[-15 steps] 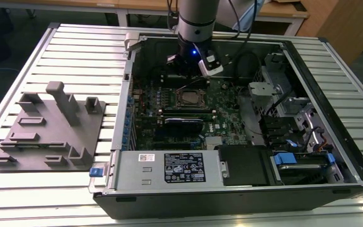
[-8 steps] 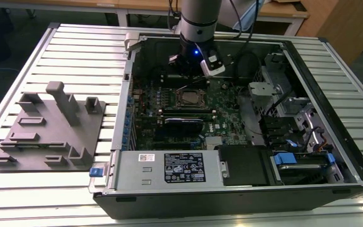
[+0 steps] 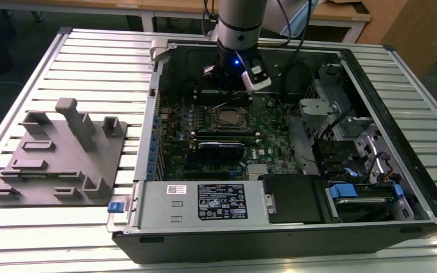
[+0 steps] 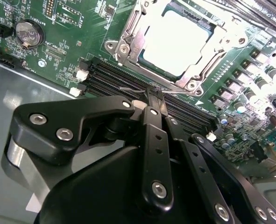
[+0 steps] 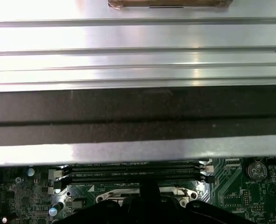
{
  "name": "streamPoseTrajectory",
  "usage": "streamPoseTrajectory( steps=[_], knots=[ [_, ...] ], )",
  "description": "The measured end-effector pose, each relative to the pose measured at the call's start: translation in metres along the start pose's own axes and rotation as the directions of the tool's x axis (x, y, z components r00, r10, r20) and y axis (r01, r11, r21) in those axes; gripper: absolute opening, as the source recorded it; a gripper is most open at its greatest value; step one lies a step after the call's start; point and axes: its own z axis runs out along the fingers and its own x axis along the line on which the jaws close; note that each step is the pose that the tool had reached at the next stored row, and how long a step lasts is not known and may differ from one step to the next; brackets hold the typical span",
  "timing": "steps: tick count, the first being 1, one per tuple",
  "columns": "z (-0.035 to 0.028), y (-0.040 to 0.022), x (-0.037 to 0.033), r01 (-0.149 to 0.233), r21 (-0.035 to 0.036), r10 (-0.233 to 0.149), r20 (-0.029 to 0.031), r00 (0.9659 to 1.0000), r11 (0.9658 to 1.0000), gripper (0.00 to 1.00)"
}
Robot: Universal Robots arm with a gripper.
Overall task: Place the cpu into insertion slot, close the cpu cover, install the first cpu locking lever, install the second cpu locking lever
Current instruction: 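Install the first cpu locking lever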
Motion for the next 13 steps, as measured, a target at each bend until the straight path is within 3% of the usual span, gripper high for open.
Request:
streamPoseTrajectory(
  steps=[13],
  knots=[
    [0.0011, 0.0022, -0.0049, 0.000, 0.0000, 0.000, -0.0001, 1.0000, 1.0000, 0.11]
  ],
)
